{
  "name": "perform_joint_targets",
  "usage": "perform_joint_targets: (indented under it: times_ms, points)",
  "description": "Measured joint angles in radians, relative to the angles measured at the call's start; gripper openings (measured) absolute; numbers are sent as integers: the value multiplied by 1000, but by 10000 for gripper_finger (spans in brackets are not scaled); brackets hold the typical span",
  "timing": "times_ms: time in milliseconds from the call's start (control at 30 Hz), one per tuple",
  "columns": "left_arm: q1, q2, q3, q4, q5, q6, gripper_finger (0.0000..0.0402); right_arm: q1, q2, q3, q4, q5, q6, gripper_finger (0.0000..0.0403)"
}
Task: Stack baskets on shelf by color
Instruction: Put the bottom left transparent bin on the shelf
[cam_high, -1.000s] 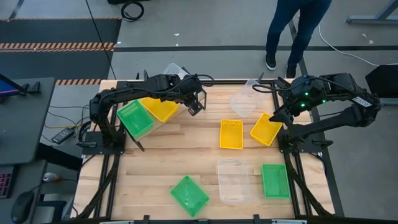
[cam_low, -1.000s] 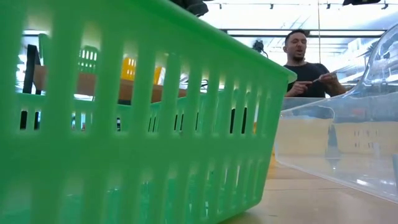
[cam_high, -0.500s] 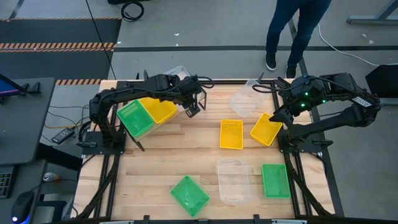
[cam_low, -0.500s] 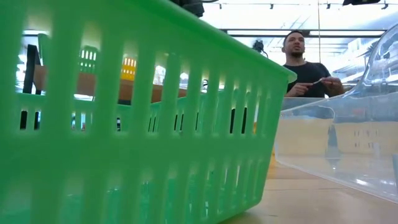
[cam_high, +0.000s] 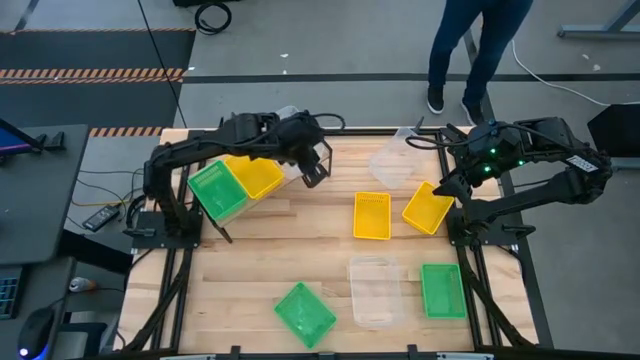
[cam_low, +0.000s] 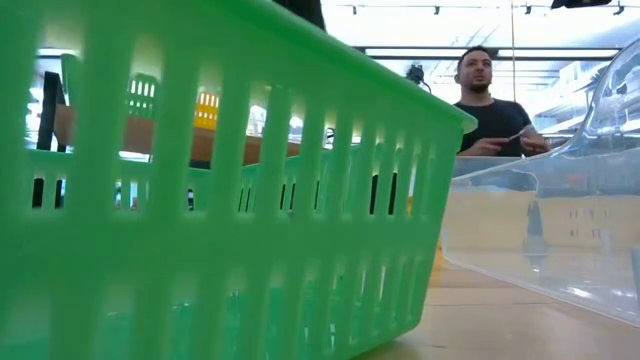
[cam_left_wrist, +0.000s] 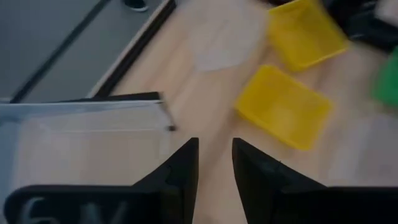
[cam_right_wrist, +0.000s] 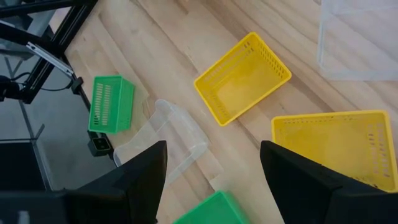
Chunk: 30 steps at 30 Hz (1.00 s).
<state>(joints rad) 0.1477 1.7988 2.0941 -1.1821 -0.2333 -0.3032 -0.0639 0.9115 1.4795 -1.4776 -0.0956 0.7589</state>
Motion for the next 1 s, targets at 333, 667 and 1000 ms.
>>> perform_joint_targets:
  times_ms: [333, 667, 1000]
  points:
    - [-116, -1, 23, -70, 11, -47, 91, 0, 0, 0, 2, 0, -18, 264]
    - [-75, 1, -153, 17, 10, -41, 90, 0, 0, 0, 3, 0, -19, 264]
    - [-36, 1, -225, 131, 11, 38, 86, 0, 0, 0, 3, 0, -7, 264]
